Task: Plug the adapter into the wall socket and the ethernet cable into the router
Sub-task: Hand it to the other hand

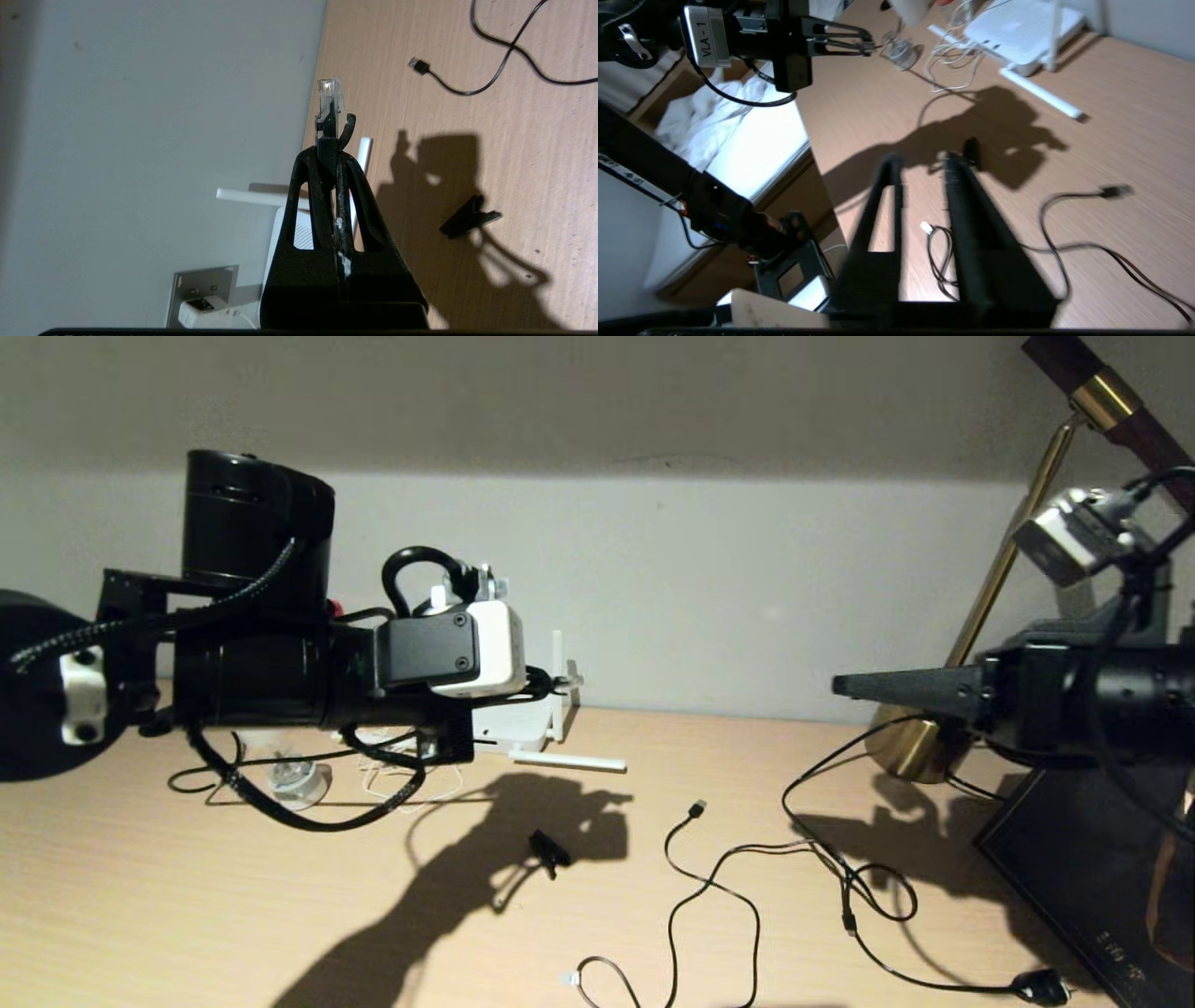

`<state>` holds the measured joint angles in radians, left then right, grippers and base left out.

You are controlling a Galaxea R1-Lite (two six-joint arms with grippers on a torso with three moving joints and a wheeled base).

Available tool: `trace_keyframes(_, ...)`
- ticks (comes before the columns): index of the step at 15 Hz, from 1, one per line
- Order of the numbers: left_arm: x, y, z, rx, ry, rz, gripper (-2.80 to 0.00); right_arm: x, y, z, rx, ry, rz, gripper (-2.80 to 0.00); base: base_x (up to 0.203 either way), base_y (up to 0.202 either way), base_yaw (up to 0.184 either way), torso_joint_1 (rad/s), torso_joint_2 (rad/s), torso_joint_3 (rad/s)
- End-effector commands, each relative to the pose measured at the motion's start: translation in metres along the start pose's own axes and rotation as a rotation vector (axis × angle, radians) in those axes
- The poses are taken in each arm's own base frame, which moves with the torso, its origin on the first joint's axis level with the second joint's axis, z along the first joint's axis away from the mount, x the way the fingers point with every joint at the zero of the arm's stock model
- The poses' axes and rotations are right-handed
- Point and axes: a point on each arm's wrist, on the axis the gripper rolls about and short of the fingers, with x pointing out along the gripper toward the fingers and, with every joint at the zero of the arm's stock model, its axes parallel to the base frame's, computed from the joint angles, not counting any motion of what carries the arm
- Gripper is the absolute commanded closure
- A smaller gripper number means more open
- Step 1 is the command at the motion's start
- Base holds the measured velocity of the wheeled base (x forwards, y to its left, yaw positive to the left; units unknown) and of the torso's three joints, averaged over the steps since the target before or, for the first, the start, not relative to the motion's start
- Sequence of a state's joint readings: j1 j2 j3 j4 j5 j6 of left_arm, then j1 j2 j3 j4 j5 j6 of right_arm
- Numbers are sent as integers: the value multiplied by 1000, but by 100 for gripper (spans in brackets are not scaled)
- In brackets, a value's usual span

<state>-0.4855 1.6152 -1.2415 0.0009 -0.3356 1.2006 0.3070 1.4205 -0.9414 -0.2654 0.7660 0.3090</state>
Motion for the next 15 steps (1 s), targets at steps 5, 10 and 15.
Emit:
trace_keyframes(5,31,-3,9,22,-42,-39,0,56,2,-11,18,112,110,-280,0,0,0,0,0,0)
trace_keyframes(10,53,-5,21,40,-76,-60,0,70,0,-16,19,124,134,-280,0,0,0,0,0,0)
trace_keyframes(15,54,-5,27,48,-68,-53,0,82,2,-8,16,87,165,-280,0,0,0,0,0,0)
